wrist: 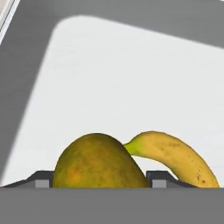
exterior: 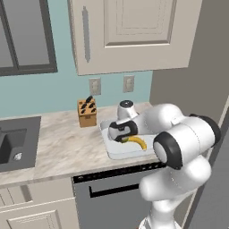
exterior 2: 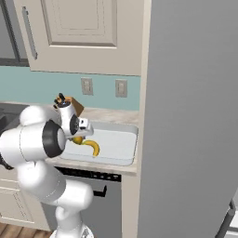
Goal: Pick the banana and orange from the fridge and place them inside the tupperware on the counter.
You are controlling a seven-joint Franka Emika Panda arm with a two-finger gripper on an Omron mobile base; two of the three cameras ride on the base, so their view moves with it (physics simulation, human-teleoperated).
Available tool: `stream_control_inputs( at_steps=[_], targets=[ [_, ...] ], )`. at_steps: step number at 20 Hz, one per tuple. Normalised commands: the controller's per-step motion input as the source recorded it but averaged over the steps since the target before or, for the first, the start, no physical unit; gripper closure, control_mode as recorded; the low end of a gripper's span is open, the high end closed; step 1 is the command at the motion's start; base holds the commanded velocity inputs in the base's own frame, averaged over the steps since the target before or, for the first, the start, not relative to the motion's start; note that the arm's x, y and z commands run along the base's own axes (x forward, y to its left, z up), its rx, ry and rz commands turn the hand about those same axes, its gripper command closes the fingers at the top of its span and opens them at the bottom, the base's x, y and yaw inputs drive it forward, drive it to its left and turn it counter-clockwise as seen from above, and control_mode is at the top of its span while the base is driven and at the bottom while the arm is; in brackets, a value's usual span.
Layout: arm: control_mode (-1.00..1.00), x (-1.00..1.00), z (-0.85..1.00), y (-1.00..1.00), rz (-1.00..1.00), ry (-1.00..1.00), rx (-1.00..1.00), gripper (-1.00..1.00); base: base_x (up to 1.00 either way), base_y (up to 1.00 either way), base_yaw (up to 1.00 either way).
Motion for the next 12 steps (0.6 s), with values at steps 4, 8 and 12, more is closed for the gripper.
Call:
stream_control_inputs(
  at_steps=[4, 8, 12],
  targets=[
    [-1.0, 0.05, -0.03, 0.0, -0.03, 0.0, 0.0, -1.0, 0.0, 0.0, 0.0],
    [-1.0, -0.17, 0.09, 0.0, -0.05, 0.0, 0.0, -1.0, 0.0, 0.0, 0.0],
    [-1.0, -0.4, 0.24, -0.02, -0.07, 0.0, 0.0, -1.0, 0.0, 0.0, 0.0]
  ],
)
